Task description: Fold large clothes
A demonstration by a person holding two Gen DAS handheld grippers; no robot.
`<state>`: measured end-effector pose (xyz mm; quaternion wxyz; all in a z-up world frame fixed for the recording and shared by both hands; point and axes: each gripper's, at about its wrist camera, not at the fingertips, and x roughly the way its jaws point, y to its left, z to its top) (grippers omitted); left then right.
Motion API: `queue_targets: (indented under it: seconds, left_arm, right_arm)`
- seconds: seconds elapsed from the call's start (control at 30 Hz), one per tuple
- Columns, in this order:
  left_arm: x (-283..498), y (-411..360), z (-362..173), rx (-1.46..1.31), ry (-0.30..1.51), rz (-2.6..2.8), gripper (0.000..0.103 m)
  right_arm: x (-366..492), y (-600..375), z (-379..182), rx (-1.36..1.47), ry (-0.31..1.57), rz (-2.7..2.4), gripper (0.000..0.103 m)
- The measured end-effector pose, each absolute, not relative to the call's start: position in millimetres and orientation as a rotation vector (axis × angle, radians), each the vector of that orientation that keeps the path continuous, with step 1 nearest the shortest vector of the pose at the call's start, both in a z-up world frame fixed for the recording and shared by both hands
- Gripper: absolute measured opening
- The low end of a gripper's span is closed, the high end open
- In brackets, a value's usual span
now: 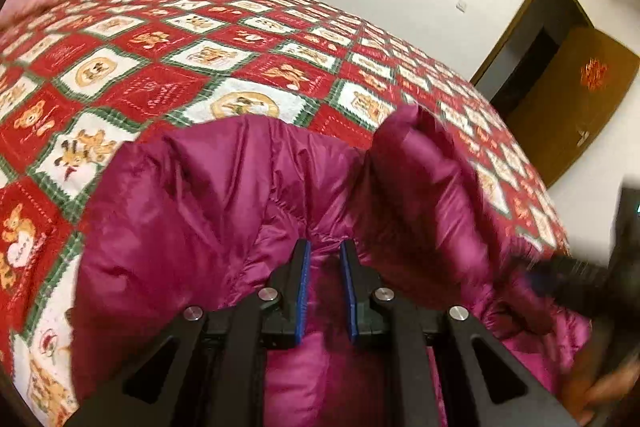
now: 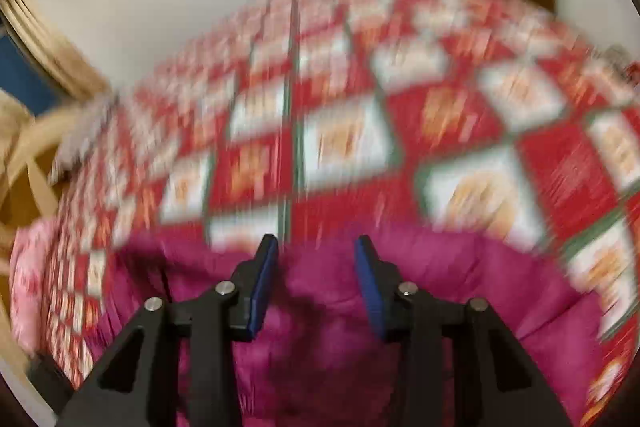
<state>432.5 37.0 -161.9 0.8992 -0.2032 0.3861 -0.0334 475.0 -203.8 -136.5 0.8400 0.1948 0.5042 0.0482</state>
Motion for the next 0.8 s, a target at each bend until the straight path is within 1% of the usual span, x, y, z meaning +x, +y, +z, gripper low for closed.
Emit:
queue_targets:
  seconds: [0.03,0.1,0.23,0.3,0.37,0.47,0.57,0.6,0.63,0.67,0.7,0.8]
  left_arm:
    - [431,38,-153,-0.406,0.792,-0.063,0.015]
    - [430,38,-130,-0.35,0.757,-0.045,0.015]
    - [453,23,-67,-0.217,0.701,-0.054,0.015]
    - [471,14,-46,-0.195,0.692,-0.054,0.018]
    - [493,-2,-38,-0.168,0.712,-0.083,0.021]
    - [507,-17,-62,-0.104,0.784,-0.06,0.022]
    - [508,-25,-115,0.018,0.882,0.025,0.022]
    - [506,-22,-144,0.04,0.923,0.049,0.022]
    - [501,-17,-157,0.027,0.928,0.037,0.023]
    - [492,-12,-162,-0.004,0.883,0.018,0.023]
    - [485,-7,-161,-0.039,0.845,0.012,0.023]
    - [484,-2,-164,-0.078,0.837,-0.004,0.023]
  right_arm:
    - [467,-197,-144,0.359,1.073,0.112,0.041]
    - [448,-186,-148,0.214,0.987,0.135,0.041]
    - [430,-179,-153,0.155,0.894,0.112,0.04]
    - [428,-168,-152,0.082,0.879,0.085,0.041]
    - [426,-170,-150,0.041,0.87,0.075,0.041]
    - [426,-175,-150,0.061,0.86,0.086,0.042]
    - [427,-177,-150,0.074,0.856,0.097,0.042]
    - [427,-178,-150,0.079,0.855,0.101,0.042]
    - [425,-179,-150,0.085,0.854,0.105,0.042]
    - [425,-179,-150,0.091,0.852,0.11,0.043]
    - [424,-180,-150,0.103,0.849,0.122,0.044]
    - [425,-182,-149,0.128,0.848,0.129,0.044]
